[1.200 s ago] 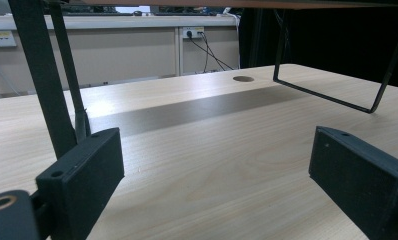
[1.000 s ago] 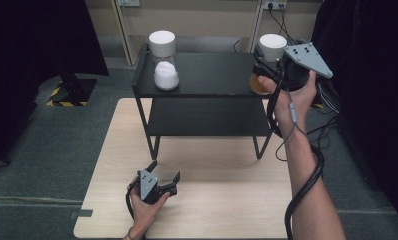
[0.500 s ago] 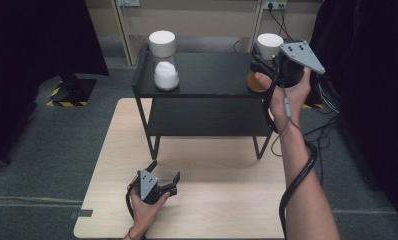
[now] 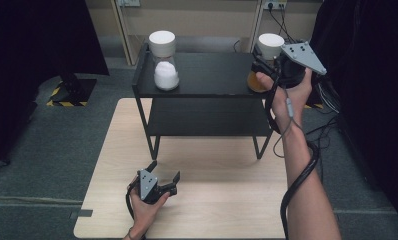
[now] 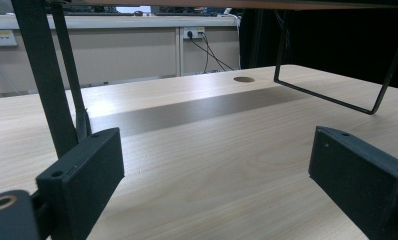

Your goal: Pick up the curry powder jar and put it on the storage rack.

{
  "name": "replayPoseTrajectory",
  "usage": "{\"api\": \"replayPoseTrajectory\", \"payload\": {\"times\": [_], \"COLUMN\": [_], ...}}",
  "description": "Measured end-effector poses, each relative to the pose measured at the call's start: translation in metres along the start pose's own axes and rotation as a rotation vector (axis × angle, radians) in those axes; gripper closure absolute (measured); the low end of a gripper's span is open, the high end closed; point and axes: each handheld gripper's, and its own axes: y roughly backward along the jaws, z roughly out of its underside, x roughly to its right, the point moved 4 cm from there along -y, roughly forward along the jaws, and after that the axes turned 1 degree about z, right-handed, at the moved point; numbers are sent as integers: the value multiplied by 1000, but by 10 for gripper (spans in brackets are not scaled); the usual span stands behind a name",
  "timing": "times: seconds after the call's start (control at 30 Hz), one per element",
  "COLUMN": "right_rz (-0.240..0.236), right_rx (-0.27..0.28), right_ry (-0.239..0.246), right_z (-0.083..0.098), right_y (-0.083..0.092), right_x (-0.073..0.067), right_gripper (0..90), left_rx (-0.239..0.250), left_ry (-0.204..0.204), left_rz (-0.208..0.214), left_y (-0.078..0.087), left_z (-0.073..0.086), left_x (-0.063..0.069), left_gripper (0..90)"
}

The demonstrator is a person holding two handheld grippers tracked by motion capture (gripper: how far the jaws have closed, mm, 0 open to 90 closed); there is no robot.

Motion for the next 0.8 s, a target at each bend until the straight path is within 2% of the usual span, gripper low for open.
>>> {"api": "replayPoseTrajectory", "payload": {"times": [0.33, 0.4, 0.53, 0.67, 0.8], "right_rz": [-1, -1, -13, -28, -29], "right_rx": [-8, -7, 2, 14, 18], "right_ry": [2, -3, -17, -19, -12], "right_z": [-1, -1, -2, -4, -4], "right_y": [0, 0, 3, 9, 12], "right_x": [1, 2, 5, 7, 7], "right_gripper": [311, 258, 76, 14, 6], "left_rx": [-2, -1, -2, -1, 0], "left_ry": [-1, 0, -2, 0, -1], "left_rz": [3, 2, 2, 1, -1], "left_y": [0, 0, -1, 0, 0], "left_z": [0, 0, 0, 0, 0], "left_x": [0, 0, 0, 0, 0], "left_gripper": [67, 67, 67, 67, 67]}}
